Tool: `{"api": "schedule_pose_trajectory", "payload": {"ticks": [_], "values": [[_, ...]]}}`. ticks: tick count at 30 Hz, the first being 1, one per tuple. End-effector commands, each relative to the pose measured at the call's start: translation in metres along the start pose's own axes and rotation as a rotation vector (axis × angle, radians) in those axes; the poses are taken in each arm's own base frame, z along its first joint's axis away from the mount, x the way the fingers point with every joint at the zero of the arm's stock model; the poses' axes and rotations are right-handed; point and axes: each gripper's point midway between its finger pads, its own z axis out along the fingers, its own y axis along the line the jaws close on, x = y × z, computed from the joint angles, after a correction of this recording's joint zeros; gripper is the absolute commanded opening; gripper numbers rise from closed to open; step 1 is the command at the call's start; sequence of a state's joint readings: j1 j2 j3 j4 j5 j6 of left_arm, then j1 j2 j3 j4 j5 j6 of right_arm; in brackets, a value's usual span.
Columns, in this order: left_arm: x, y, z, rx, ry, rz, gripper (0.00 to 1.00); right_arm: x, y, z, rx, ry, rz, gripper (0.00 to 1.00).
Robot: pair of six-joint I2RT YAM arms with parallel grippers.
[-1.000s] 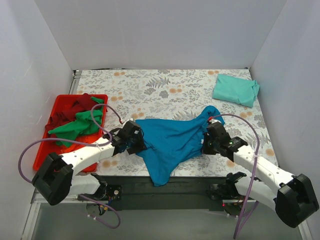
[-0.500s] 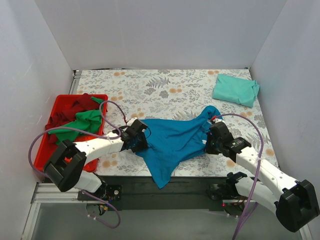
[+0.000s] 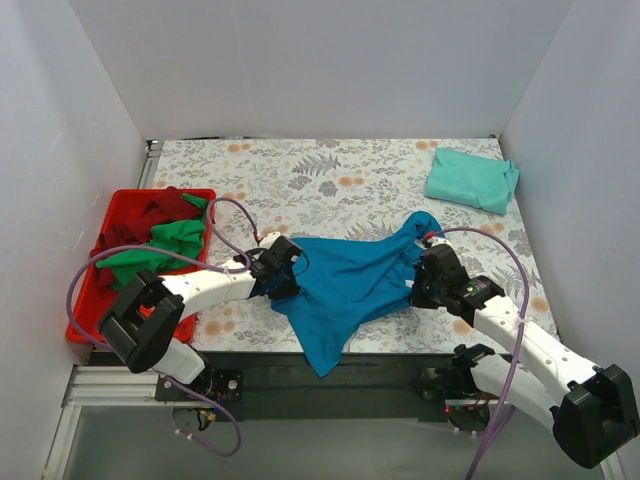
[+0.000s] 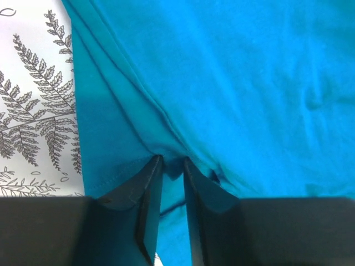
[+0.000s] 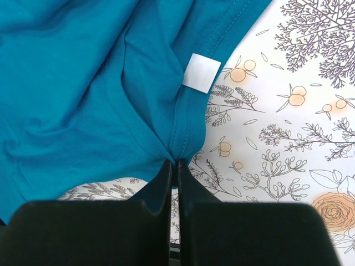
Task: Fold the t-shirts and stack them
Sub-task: Flatten the tshirt out
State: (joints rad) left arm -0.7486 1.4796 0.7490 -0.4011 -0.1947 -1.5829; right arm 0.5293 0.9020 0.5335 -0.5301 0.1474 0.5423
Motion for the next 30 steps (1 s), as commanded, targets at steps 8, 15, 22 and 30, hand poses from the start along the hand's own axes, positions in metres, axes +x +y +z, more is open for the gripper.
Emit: {"api": "schedule_pose_trajectory", "payload": {"ticks": [8, 15, 22, 30], "values": [[-0.016, 0.010, -0.013, -0.067, -0.085, 0.008, 0.00, -0.014, -0.002, -0.008, 0.014, -0.037, -0.019, 0.01], [-0.059, 0.026, -0.074, -0.101, -0.249, -0.022, 0.00, -0.069, -0.004, -0.039, 0.070, -0.148, -0.045, 0.01], [-0.068, 0.063, -0.123, -0.157, -0.339, -0.069, 0.00, -0.119, -0.017, -0.088, 0.149, -0.270, -0.036, 0.01], [-0.101, 0.099, -0.190, -0.148, -0.601, -0.200, 0.00, -0.166, -0.054, -0.142, 0.353, -0.407, -0.030, 0.01]]}}
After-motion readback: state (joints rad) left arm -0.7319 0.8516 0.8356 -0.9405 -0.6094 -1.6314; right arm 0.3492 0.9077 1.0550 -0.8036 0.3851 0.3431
